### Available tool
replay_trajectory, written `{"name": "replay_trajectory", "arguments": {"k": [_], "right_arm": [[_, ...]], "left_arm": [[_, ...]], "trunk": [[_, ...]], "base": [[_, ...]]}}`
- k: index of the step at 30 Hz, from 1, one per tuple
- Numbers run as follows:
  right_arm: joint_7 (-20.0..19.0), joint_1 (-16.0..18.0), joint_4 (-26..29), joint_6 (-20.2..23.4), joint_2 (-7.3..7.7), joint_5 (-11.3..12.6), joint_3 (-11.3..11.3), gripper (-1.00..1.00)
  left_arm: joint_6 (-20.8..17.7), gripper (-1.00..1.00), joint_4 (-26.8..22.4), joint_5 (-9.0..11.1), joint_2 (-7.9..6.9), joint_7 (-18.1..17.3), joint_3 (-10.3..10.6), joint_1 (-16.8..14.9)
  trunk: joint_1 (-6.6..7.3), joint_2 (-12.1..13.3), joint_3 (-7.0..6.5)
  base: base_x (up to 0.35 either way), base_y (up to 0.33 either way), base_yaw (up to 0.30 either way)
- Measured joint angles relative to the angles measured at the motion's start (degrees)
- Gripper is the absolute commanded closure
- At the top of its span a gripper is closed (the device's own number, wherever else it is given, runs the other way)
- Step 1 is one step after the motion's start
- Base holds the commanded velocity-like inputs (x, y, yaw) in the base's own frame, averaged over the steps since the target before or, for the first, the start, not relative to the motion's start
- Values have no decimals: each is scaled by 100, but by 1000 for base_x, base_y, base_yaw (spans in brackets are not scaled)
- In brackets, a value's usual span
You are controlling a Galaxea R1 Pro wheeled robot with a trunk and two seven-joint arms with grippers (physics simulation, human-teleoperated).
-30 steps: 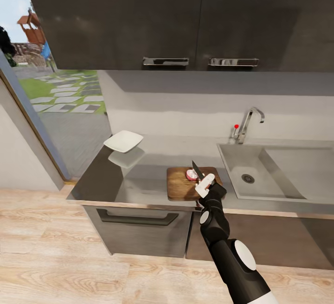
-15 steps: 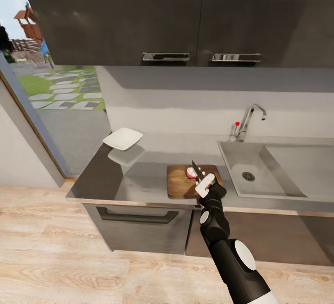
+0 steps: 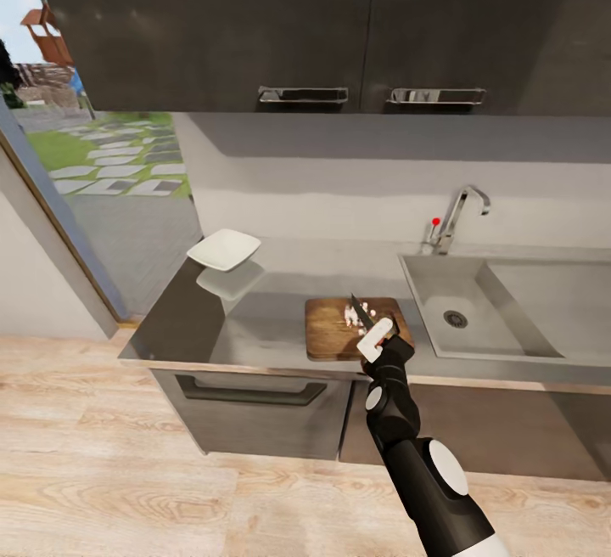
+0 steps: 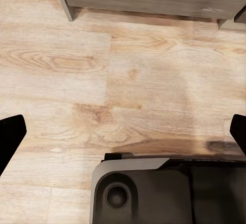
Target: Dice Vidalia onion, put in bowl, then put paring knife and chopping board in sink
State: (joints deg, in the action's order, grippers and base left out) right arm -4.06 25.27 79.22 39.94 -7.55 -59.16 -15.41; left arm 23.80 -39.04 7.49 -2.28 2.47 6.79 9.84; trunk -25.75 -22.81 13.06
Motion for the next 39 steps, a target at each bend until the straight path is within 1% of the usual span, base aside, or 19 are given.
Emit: {"name": "replay_trajectory", "arguments": {"k": [16,29,37,39], "right_arm": [[0,0,7,-5,0,-1,0,100],[0,0,20,-16,-8,-10,0,100],[-11,0,116,-26,-22,-1,26,100],[-27,0,248,-26,-22,17,48,100]], "left_arm": [[0,-100,0,0,0,0,0,0],[0,-100,0,0,0,0,0,0],[0,-100,0,1,0,0,0,0],[0,-100,0,1,0,0,0,0]], "trunk": [[0,0,-7],[0,0,-122],[0,0,-196],[1,0,-214]], "base": [[0,0,0],[0,0,0],[0,0,-30],[0,0,-93]]}}
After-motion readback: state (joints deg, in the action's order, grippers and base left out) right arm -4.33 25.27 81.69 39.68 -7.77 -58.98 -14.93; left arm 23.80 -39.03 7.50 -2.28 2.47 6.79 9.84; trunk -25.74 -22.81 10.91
